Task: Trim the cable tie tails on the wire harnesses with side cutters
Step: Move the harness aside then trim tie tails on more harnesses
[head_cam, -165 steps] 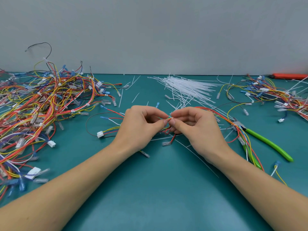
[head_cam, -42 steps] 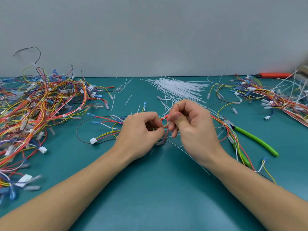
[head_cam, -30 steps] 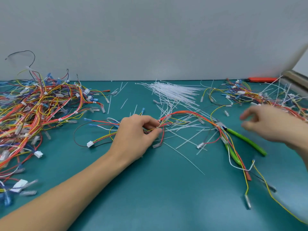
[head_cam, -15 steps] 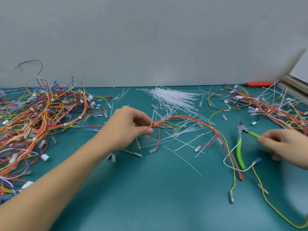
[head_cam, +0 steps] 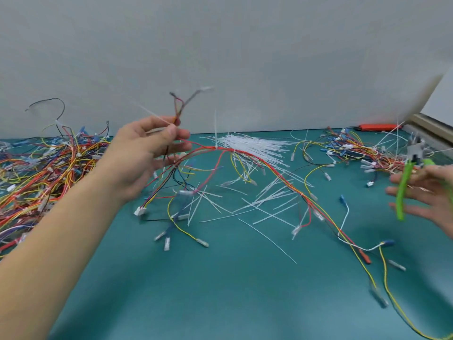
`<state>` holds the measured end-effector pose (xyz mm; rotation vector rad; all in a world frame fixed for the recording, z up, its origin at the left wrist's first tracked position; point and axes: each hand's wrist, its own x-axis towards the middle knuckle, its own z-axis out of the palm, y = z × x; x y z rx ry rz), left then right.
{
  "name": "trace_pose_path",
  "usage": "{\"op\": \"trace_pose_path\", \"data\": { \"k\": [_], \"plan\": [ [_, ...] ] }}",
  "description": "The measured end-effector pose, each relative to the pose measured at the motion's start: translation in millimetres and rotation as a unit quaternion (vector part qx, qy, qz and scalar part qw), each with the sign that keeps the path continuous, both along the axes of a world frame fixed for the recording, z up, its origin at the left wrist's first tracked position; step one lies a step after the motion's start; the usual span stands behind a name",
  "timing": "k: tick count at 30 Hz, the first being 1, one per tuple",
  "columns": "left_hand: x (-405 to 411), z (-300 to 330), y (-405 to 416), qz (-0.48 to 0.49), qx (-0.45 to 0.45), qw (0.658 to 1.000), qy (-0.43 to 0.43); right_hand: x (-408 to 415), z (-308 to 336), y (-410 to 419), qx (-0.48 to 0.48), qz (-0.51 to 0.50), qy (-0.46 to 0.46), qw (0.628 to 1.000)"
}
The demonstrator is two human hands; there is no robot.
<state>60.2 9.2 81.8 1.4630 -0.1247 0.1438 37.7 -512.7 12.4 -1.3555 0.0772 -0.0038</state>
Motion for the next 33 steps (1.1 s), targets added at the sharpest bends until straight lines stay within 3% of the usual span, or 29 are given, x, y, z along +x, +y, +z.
{"op": "trace_pose_path", "data": {
  "k": [2, 3, 5, 7, 11, 16, 19, 22, 27, 30, 33],
  "plan": [
    [6.3, -2.0, 6.4, 0.021, -0.062, 0.998, 0.015, -7.9, 9.7, 9.9, -0.188, -0.104, -0.005, 0.977],
    [9.5, -2.8, 9.3, 0.025, -0.089, 0.995, 0.022, -13.3, 10.0, 12.9, -0.227, -0.120, -0.021, 0.966],
    [15.0, -5.7, 14.2, 0.020, -0.134, 0.990, 0.032, -26.2, 13.4, 34.7, -0.293, -0.086, -0.041, 0.951],
    [18.4, -10.7, 15.6, 0.015, -0.163, 0.986, 0.039, -36.5, 19.4, 64.6, -0.410, -0.051, -0.054, 0.909],
    [20.3, -19.5, 11.7, -0.003, -0.172, 0.984, 0.051, -43.7, 29.8, 135.6, -0.417, 0.086, -0.051, 0.903],
    [19.3, -19.1, 14.4, -0.004, -0.184, 0.982, 0.045, -14.4, 22.8, 172.5, -0.527, 0.056, -0.034, 0.847],
    [18.8, -15.7, 18.1, -0.009, -0.189, 0.981, 0.038, -7.8, 17.1, 172.8, -0.490, 0.040, -0.025, 0.870],
    [17.6, -14.5, 16.9, -0.030, -0.180, 0.983, 0.033, -12.7, 17.8, 174.4, -0.408, 0.102, -0.018, 0.907],
    [10.5, -15.6, 10.4, -0.095, -0.135, 0.985, 0.039, -13.3, 17.3, 178.9, -0.414, 0.128, -0.037, 0.901],
    [9.3, -12.2, 11.8, -0.097, -0.113, 0.987, 0.061, -11.0, 25.5, 162.2, -0.266, 0.078, 0.002, 0.961],
    [6.6, -12.2, 9.5, -0.109, -0.086, 0.988, 0.069, -7.5, 34.2, 140.4, -0.161, 0.059, 0.022, 0.985]
  ]
}}
